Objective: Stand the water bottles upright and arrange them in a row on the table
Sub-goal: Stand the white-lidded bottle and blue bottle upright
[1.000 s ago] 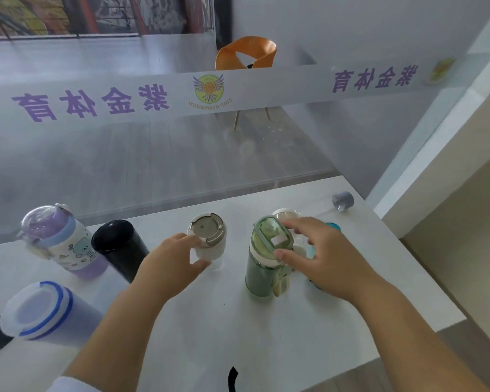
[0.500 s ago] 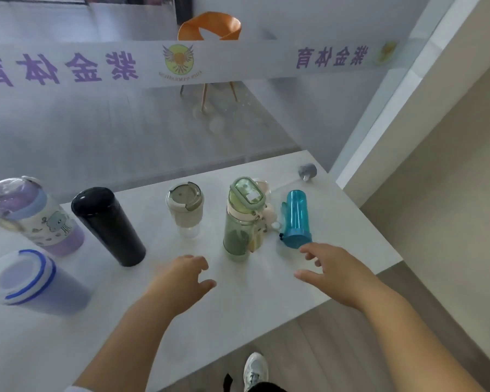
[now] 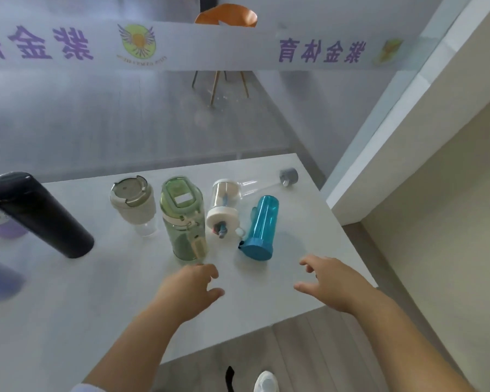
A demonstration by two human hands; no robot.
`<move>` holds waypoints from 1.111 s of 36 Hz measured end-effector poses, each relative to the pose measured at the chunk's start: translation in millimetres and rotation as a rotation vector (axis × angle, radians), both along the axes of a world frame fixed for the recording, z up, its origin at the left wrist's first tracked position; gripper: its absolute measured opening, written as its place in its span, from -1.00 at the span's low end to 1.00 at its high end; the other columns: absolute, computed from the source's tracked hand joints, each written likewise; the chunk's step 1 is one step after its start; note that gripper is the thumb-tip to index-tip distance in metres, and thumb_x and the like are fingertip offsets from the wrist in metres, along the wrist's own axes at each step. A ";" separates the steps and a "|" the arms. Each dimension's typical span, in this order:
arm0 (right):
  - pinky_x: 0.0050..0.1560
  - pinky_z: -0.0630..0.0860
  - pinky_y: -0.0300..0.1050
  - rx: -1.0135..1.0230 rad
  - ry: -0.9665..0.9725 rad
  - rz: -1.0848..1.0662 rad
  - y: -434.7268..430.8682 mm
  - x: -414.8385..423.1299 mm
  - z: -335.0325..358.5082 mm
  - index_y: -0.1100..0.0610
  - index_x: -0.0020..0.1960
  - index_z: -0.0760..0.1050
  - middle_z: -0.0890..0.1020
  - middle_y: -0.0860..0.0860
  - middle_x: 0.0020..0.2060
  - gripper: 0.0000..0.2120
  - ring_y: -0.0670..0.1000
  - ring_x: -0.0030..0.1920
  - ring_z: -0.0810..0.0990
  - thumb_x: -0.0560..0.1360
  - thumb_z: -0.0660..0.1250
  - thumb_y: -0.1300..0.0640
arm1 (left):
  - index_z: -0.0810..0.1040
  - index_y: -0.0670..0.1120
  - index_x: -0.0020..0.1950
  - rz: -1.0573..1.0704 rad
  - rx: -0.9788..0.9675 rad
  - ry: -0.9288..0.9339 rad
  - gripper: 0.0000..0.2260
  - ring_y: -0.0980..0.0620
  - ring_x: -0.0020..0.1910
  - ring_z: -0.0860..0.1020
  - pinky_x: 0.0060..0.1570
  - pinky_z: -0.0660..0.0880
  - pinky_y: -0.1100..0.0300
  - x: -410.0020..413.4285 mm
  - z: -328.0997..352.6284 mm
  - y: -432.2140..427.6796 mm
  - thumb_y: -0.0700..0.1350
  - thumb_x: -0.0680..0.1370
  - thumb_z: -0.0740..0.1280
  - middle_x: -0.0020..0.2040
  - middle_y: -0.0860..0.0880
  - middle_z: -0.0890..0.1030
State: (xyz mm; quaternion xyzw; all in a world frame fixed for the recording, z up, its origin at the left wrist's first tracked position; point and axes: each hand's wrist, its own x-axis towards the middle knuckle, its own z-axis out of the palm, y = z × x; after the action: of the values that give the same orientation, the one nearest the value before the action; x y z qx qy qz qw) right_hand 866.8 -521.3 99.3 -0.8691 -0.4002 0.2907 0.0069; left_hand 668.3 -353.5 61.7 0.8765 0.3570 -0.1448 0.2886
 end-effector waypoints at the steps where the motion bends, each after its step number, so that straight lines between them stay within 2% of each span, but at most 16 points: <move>1: 0.20 0.49 -0.10 -0.003 -0.001 0.024 -2.0 11.2 -1.7 -0.01 0.40 0.29 0.50 -0.02 0.28 -0.45 -0.03 0.19 0.52 0.48 0.29 -0.17 | 0.44 0.06 0.27 0.014 0.001 -0.002 -0.62 0.04 0.08 0.55 0.11 0.51 0.17 9.8 -0.5 -4.5 0.14 0.50 0.30 0.18 0.05 0.55; 13: 0.14 0.43 -0.14 0.018 -0.028 0.197 -7.7 110.9 -13.8 0.04 0.39 0.31 0.49 -0.03 0.28 -0.50 -0.01 0.22 0.49 0.52 0.24 -0.14 | 0.46 0.02 0.28 0.163 0.072 -0.102 -0.65 0.06 0.08 0.55 0.10 0.47 0.25 93.9 3.7 -24.0 0.07 0.52 0.31 0.19 0.02 0.56; 19: 0.21 0.43 -0.11 0.056 -0.057 0.274 17.0 126.6 -26.2 0.03 0.38 0.32 0.47 -0.05 0.31 -0.53 -0.01 0.26 0.46 0.53 0.23 -0.13 | 0.44 -0.03 0.31 0.314 0.152 -0.241 -0.62 -0.06 0.20 0.48 0.22 0.47 0.07 116.7 -0.9 -7.1 0.00 0.51 0.34 0.30 -0.02 0.47; 22: 0.28 0.39 -0.08 0.085 -0.086 0.345 35.8 127.5 -34.0 0.03 0.39 0.30 0.45 -0.03 0.33 -0.52 0.02 0.30 0.41 0.53 0.23 -0.11 | 0.38 -0.01 0.36 0.361 0.151 -0.280 -0.58 -0.10 0.32 0.33 0.32 0.38 -0.04 127.6 -4.4 5.4 -0.02 0.52 0.33 0.36 -0.02 0.37; 25: 0.34 0.35 -0.08 0.128 -0.102 0.423 54.5 125.1 -41.0 0.03 0.42 0.27 0.41 -0.02 0.34 -0.50 0.02 0.33 0.36 0.53 0.24 -0.09 | 0.22 0.01 0.46 0.406 0.128 -0.243 -0.49 -0.08 0.47 0.08 0.46 0.20 -0.08 139.9 -6.7 17.3 -0.01 0.54 0.29 0.48 -0.02 0.17; 30: 0.41 0.25 0.02 0.145 -0.130 0.619 85.7 122.4 -54.8 0.08 0.47 0.19 0.29 0.02 0.43 -0.45 0.07 0.42 0.21 0.53 0.26 0.00 | 0.04 0.04 0.52 0.442 0.113 -0.119 -0.44 -0.17 0.51 -0.06 0.48 0.01 -0.10 156.1 -18.3 37.3 0.00 0.58 0.21 0.54 -0.08 -0.02; 35: 0.45 0.10 0.06 0.098 -0.150 0.777 113.2 119.0 -70.6 0.03 0.53 -0.02 0.05 0.00 0.53 -0.33 0.11 0.52 -0.04 0.54 0.26 0.09 | 0.01 -0.01 0.51 0.574 0.036 -0.078 -0.41 -0.21 0.48 0.01 0.46 0.08 -0.07 160.5 -36.2 53.0 -0.01 0.57 0.23 0.53 -0.13 0.02; 40: 0.44 0.06 0.09 0.046 -0.170 0.873 129.8 118.7 -85.5 -0.09 0.53 -0.08 0.02 0.00 0.54 -0.28 0.16 0.52 -0.05 0.53 0.28 0.10 | 0.11 -0.05 0.46 0.651 0.031 -0.110 -0.41 -0.26 0.35 0.22 0.31 0.30 -0.09 163.3 -47.9 61.3 -0.03 0.52 0.31 0.47 -0.13 0.12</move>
State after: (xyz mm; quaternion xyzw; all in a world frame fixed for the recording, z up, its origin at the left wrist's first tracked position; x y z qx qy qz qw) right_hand 985.4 -391.5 13.8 -0.6390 -0.7352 0.1851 -0.1301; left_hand 831.6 -292.3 13.8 0.7273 0.6043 0.0083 0.3251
